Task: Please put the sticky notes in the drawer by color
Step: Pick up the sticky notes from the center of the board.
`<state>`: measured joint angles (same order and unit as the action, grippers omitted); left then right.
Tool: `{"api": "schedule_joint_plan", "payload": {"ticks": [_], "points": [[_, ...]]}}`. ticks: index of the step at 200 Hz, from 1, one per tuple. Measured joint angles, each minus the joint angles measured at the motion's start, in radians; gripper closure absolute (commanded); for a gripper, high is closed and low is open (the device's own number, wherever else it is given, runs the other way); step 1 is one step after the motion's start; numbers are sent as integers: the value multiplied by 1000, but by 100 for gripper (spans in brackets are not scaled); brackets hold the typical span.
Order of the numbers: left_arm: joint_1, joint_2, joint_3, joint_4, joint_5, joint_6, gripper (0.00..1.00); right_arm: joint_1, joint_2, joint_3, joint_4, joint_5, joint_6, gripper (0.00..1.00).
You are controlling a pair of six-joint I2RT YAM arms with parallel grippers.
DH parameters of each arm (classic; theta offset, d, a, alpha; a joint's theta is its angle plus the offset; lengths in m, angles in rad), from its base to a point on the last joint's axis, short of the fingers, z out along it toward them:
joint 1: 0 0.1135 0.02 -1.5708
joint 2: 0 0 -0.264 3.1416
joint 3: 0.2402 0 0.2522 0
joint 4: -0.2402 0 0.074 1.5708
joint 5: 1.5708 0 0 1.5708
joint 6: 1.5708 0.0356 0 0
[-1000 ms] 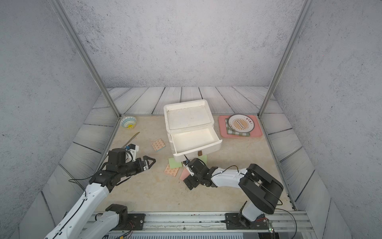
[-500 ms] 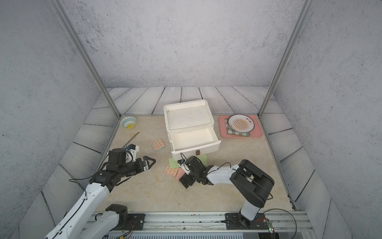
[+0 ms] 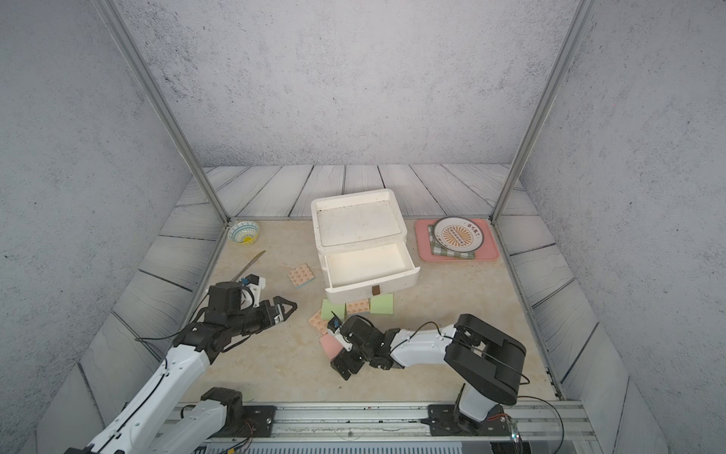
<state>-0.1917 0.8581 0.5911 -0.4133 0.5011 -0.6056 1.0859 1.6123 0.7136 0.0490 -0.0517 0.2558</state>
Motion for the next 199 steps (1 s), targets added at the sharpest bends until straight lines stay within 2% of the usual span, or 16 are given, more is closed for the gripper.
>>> {"api": "schedule_joint_plan", "payload": {"ticks": [34, 68, 104, 181, 199], "points": [[0, -1, 0, 3, 2, -3, 12, 50, 5, 92, -99, 128, 95, 1], [0, -11, -2, 3, 2, -4, 12, 128, 63, 205, -113, 225, 190, 1], [0, -23, -2, 0, 1, -3, 12, 141, 122, 222, -171, 319, 260, 1], [0, -29, -2, -1, 2, -4, 12, 138, 190, 248, -193, 324, 295, 2], [0, -31, -2, -2, 2, -4, 12, 138, 203, 264, -195, 320, 295, 9]]}}
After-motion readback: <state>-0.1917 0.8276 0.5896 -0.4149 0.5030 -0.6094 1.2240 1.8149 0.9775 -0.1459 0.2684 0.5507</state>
